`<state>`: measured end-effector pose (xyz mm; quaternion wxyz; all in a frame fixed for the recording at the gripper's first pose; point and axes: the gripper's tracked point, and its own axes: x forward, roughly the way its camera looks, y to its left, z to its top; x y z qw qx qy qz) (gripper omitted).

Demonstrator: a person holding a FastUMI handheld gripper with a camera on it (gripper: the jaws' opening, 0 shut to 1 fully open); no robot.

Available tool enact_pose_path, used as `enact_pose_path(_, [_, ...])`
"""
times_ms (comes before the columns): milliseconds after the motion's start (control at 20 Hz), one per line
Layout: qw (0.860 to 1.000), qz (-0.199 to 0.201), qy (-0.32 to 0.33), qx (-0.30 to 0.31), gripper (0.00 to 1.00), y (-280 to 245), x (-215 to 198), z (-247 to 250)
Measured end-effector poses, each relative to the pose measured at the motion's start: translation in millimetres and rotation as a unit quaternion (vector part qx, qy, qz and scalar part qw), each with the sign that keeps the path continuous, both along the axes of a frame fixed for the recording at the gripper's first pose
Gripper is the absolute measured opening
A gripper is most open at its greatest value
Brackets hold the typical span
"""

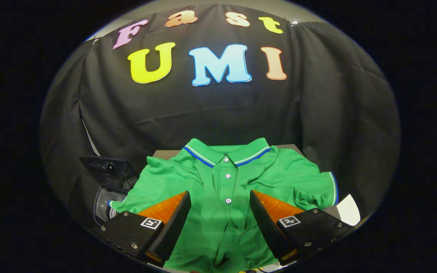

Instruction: Put the clothes into the washing machine and then close the washing machine lid.

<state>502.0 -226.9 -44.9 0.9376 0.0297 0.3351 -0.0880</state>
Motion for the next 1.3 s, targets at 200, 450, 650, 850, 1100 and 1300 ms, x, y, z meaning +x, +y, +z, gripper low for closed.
enact_pose_path(200, [0.999,0.010,0.041,-0.015,0.96,-5.2,2.9,-19.7])
enact_pose_path(450, [1.000,-0.001,0.021,-0.009,0.97,-1.8,1.0,-25.0])
enact_pose_path(650, [0.999,-0.017,0.037,-0.009,0.83,-6.5,-0.6,-26.0])
enact_pose_path(850, [0.996,-0.025,0.080,-0.025,0.43,-5.9,-4.3,-23.6])
enact_pose_path(1100, [0.995,-0.058,0.071,-0.038,0.12,-6.9,-5.3,-20.0])
enact_pose_path(1300, [0.991,-0.108,0.056,-0.063,0.05,-6.9,-9.1,-13.4])
